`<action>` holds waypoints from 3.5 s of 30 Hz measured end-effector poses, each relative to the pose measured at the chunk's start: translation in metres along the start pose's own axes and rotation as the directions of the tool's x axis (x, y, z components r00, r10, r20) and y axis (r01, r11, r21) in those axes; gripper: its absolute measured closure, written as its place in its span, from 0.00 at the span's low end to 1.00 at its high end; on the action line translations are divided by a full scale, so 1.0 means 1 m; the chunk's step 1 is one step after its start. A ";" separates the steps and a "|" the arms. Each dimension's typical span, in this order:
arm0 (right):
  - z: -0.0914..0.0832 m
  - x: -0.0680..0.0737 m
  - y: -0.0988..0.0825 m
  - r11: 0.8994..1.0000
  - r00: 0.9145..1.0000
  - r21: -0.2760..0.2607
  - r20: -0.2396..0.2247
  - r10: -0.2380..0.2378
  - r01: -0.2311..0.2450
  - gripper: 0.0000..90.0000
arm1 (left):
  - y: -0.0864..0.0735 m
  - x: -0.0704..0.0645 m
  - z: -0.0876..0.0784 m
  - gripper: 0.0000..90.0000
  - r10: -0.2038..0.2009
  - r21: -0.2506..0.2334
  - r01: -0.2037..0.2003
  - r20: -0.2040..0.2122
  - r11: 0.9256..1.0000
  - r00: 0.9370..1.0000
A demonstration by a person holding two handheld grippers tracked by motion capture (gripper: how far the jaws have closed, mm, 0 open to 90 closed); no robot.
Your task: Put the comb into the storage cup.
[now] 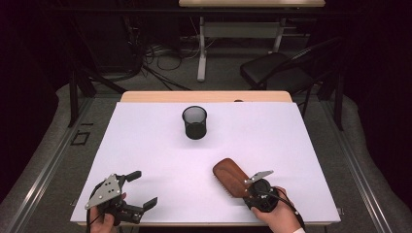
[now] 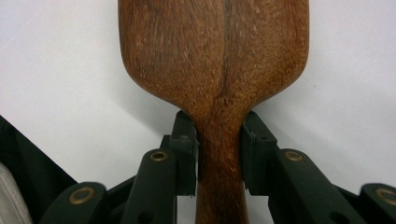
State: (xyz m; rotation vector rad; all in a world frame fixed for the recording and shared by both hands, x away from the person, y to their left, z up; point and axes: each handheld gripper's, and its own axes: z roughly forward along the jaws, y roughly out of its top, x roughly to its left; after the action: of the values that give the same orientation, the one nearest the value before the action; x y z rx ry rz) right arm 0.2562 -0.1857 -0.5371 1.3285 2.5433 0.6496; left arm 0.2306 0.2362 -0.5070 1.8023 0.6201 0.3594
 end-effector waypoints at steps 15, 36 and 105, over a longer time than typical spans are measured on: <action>-0.001 0.000 -0.001 1.000 1.000 0.009 0.003 -0.006 0.006 0.80 | 0.000 0.000 0.000 0.01 0.000 -0.001 0.000 0.002 1.000 1.000; -0.001 0.005 -0.005 0.998 0.998 -0.036 0.046 -0.048 0.050 0.80 | 0.000 0.001 0.000 0.01 -0.002 -0.004 0.002 0.003 1.000 1.000; -0.019 0.018 0.009 0.940 0.988 -0.323 0.137 -0.069 0.110 0.80 | 0.000 0.006 0.001 0.00 -0.029 -0.019 0.029 -0.011 0.999 1.000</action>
State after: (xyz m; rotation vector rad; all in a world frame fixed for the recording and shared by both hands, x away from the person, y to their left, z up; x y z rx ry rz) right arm 0.2452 -0.1720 -0.5158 1.0956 2.2567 0.8977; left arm 0.2361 0.2394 -0.5080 1.7728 0.6483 0.3548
